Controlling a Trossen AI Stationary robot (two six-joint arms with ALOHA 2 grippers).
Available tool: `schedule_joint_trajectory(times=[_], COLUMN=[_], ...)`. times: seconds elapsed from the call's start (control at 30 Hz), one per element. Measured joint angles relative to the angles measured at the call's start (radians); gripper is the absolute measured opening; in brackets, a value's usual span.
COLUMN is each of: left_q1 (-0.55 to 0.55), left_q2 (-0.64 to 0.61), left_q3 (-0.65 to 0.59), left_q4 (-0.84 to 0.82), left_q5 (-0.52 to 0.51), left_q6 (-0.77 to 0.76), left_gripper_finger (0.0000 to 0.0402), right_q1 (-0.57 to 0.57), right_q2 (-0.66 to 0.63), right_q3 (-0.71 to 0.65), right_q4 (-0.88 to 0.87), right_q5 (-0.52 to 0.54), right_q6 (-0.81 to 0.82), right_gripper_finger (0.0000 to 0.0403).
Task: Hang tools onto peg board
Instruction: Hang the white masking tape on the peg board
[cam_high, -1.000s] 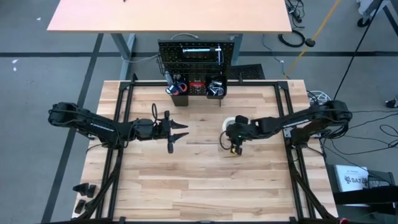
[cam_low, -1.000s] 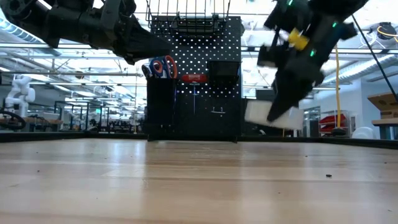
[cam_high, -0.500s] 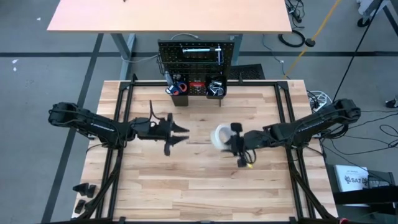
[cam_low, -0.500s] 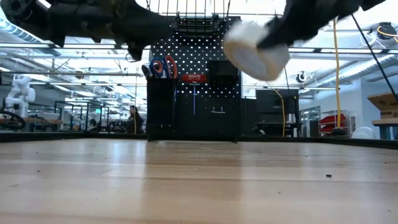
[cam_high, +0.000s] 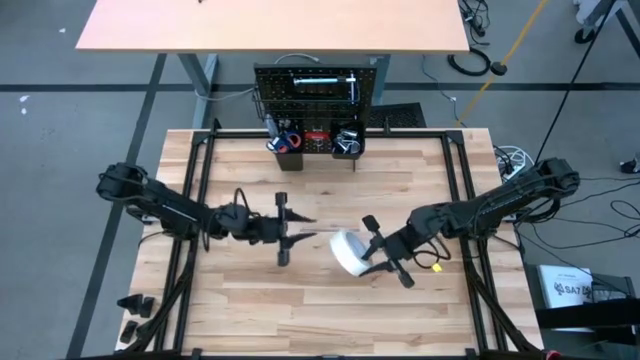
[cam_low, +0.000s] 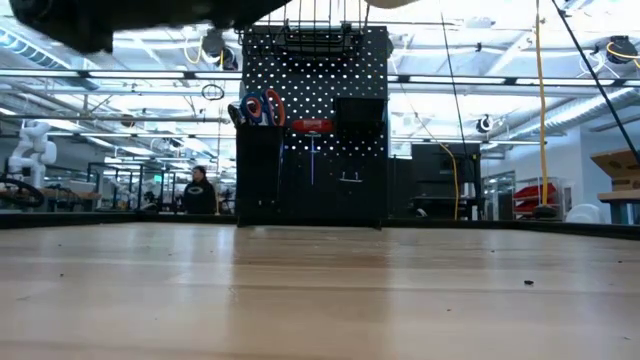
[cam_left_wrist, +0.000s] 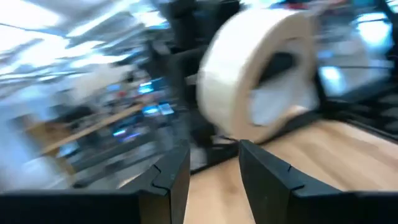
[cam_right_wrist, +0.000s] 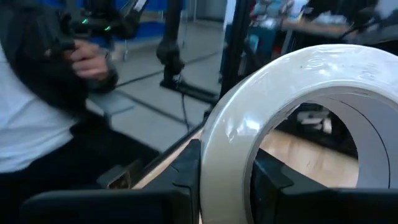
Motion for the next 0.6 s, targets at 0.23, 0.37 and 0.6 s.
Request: schedule_joint_trajectory(times=[0.23,0.37,0.6], left_q1=[-0.086,-0.105,-0.109], left_q2=[0.100,0.158,0.202], left_q3=[0.180,0.248,0.288], left_q4=[-0.037,-0.056,-0.049], left_q5=[-0.277,-0.397,-0.482], left_q6=[0.036,0.062,0.053], left_gripper_finger=[0.0137,0.0137,0.0137], right_q1=[-0.001,0.000,0.000], right_q2=[0.012,0.015,0.023], right_q3=[0.001,0.001,0.000], right_q4=[0.121,0.130,0.133], right_q5=[0.113,0.135,0.165], right_q6=[-0.012,-0.014,-0.014], right_gripper_finger=[0.0073,0.0073,0.0073])
